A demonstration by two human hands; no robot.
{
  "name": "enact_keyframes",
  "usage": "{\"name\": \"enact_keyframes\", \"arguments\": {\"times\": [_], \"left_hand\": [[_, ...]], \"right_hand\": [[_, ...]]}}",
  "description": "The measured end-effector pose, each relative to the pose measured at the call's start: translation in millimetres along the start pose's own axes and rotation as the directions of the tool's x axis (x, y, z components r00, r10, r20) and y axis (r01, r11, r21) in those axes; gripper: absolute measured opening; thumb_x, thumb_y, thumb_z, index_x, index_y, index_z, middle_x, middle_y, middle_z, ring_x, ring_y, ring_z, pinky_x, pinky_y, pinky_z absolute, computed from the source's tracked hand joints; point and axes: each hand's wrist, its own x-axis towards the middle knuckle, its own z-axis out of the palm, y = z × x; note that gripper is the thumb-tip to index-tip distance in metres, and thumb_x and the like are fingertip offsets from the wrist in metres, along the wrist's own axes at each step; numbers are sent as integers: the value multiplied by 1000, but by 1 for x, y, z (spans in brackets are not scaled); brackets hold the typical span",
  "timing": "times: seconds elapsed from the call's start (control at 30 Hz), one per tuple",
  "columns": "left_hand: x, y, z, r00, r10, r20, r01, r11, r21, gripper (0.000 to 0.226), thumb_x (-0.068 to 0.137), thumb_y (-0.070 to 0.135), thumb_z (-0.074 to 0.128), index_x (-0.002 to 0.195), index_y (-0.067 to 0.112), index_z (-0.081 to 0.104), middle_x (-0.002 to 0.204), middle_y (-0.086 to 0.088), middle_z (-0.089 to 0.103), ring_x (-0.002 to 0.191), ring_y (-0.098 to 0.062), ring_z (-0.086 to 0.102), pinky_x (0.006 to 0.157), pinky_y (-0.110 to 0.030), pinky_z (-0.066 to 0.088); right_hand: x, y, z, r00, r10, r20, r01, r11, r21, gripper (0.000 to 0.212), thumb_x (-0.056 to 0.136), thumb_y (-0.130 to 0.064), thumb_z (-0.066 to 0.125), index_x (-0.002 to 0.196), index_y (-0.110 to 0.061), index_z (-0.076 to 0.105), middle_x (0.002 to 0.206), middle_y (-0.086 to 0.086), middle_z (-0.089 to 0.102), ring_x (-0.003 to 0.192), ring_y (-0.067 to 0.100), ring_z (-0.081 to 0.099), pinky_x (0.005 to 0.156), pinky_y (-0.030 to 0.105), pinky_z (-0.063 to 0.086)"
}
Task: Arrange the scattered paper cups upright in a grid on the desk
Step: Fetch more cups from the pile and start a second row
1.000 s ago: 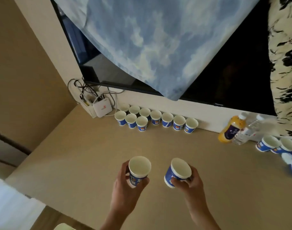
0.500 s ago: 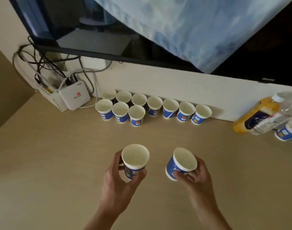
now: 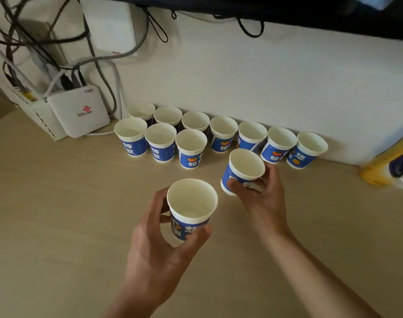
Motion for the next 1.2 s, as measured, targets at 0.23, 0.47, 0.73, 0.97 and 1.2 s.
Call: {"name": "enact_keyframes", "arguments": {"times": [0.23,0.47,0.73,0.97,1.2], "left_hand": [[-3,-10,4,999,36,-8,-36,999,-7,60,61,56,74,117,39,58,106,22,70,97,-5,68,76,-10,49],[-4,-14,1,1000,24,-2,-24,1000,-4,64,59,57,73,118,40,59,109,21,70,101,-8,67,79,-20,49],[-2,-16,1,1000,30,-2,-30,1000,6,65,60,56,74,120,37,59,109,21,70,102,-8,67,82,-21,50],[2,-14,2,1000,27,10,-28,1000,13,65,60,58,73,119,36,59,108,20,71,100,-8,67,83,-14,50],[6,-6,5,1000,3,2,-3,1000,-12,68,56,60,73,118,41,53,110,26,68,102,0,65,83,-22,49]], "right_hand": [[27,18,27,999,-31,-13,29,993,-115,64,65,-22,89,119,-27,55,114,-12,67,103,7,68,82,30,58],[40,23,38,995,-100,-22,95,982,-164,64,67,-21,87,121,-24,53,113,-13,66,102,7,67,87,39,59],[43,25,43,992,-129,1,128,981,-142,60,71,-8,86,120,-18,52,110,-17,66,96,-7,65,73,13,51],[46,27,42,993,-121,0,120,981,-151,59,72,-6,84,121,-17,53,109,-17,65,99,-5,65,77,14,52],[-6,11,7,994,-90,-64,84,992,-91,46,76,-1,72,115,-20,57,110,-1,66,96,9,64,79,26,48]]}}
